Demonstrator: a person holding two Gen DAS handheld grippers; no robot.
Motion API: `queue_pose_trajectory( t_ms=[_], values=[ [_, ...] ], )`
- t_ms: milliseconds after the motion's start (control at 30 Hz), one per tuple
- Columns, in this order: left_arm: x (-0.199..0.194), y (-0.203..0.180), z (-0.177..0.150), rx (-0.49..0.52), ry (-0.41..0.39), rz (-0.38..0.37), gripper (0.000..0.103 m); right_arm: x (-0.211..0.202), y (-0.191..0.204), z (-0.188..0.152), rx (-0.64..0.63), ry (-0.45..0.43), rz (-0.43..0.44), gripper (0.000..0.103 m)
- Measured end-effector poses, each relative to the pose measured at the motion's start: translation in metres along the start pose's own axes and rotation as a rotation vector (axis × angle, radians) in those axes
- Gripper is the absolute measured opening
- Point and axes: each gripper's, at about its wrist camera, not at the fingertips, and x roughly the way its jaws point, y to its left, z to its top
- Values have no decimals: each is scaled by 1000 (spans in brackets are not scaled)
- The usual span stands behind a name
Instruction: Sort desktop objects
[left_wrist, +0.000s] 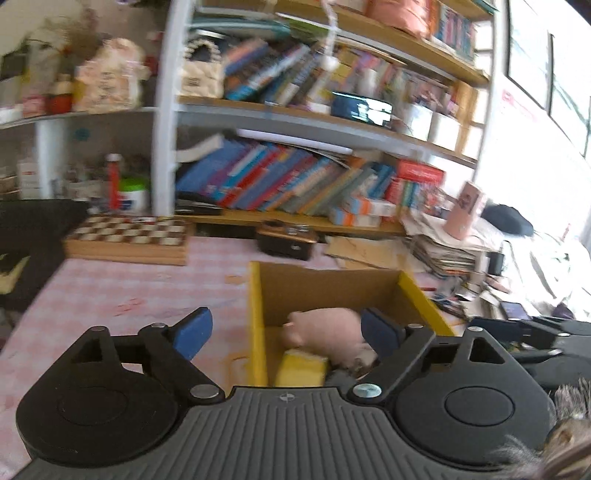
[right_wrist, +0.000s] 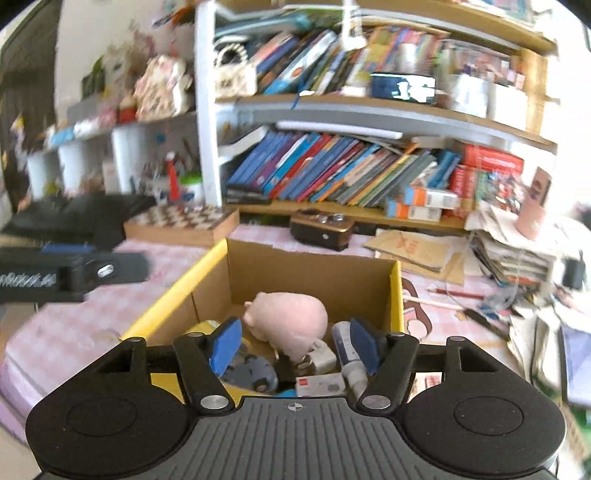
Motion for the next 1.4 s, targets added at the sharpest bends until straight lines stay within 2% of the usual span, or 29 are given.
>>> queue_pose_trajectory(
  t_ms=[267,400,567,800,1033,1200,1267,1400],
  values=[
    [-47,31,-30,-36,9,90,91,-38,18,-30,116,3,-68,70],
    [-64,30,-47,3,23,105,99,-53,31,-48,129,28,-88,70],
    [-83,27,-70,48,55,110,103,-70,48,-68,126,55,-99,72],
    [-104,30,-98,63,97,134,103,-85,64,-89,122,90,-96,76],
    [-117,41,-110,33,131,152,103,-92,71,-99,133,118,-104,81],
    [-120,43,-115,42,147,150,103,-95,78,-107,131,138,-104,82],
    [-121,43,-116,51,159,156,103,-95,83,-108,122,146,-107,87],
    [-123,44,-120,62,182,160,103,-97,88,-112,119,157,-108,89]
  ],
)
